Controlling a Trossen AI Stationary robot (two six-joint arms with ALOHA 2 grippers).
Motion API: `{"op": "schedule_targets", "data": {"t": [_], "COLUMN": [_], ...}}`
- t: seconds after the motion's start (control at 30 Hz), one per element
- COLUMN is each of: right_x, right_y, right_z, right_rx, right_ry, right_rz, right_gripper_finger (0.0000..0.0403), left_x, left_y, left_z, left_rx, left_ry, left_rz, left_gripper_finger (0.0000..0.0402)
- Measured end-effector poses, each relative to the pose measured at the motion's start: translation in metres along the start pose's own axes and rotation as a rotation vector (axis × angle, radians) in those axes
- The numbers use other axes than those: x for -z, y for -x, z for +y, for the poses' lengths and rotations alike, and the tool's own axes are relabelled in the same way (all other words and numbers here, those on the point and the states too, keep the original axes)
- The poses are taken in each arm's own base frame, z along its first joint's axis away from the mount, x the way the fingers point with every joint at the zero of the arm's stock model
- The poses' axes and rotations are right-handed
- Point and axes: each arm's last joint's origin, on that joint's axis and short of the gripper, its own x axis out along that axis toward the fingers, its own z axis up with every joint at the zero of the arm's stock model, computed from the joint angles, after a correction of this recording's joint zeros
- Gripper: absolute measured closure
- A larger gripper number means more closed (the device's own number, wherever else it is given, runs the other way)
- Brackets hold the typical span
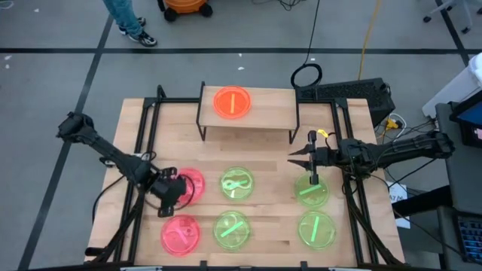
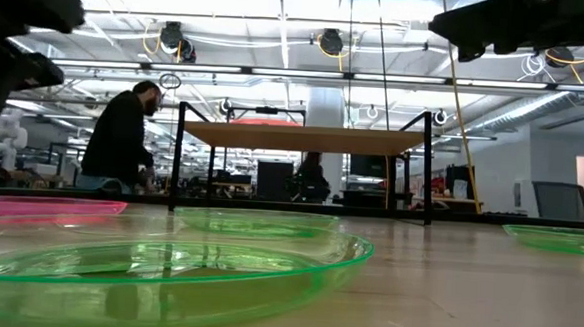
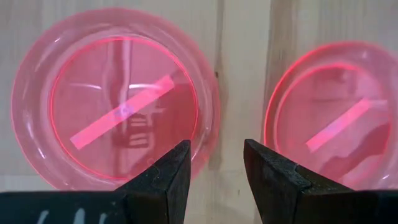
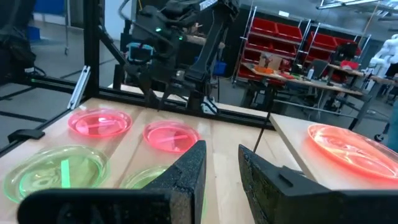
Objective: Place and stack plates onto a shelf
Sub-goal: Stack the top left green plate on top of the orange plate
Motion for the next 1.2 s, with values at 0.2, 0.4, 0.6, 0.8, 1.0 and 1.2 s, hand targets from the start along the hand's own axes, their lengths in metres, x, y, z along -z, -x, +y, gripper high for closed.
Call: {"op": "schedule_targets", "data": {"t": [0.2,0.4,0.6,0.8,1.0,1.2], "right_x": [0.000,0.000,0.000,0.000,0.000,0.000], "right_y": [0.000,0.000,0.000,0.000,0.000,0.000], "right_z": [0.000,0.000,0.000,0.000,0.000,0.000], "right_rx": [0.000,0.000,0.001,0.000,0.001,0.000], "right_ry": [0.000,-0.002,-0.004,-0.011,-0.011,-0.012], "right_rz": [-0.001,-0.001,-0.001,0.000,0.000,-0.001], "right_gripper_finger": [0.0325,0.0325,0.0325,0.0325,0.0325,0.0325], "left_x": [0.010,0.016,0.020,0.021,0.019,0.019], "left_y": [-0.023,-0.044,-0.055,-0.060,-0.060,-0.062], "left_z": [-0.018,-0.026,-0.026,-0.024,-0.022,-0.021], "left_rx": [-0.106,-0.185,-0.256,-0.314,-0.396,-0.422], "left_ry": [-0.112,-0.196,-0.225,-0.242,-0.254,-0.283], "left_rz": [0.063,0.139,0.193,0.207,0.140,0.140], "left_gripper_finger": [0.0248,0.0248,0.0248,0.0248,0.0248,0.0248]}}
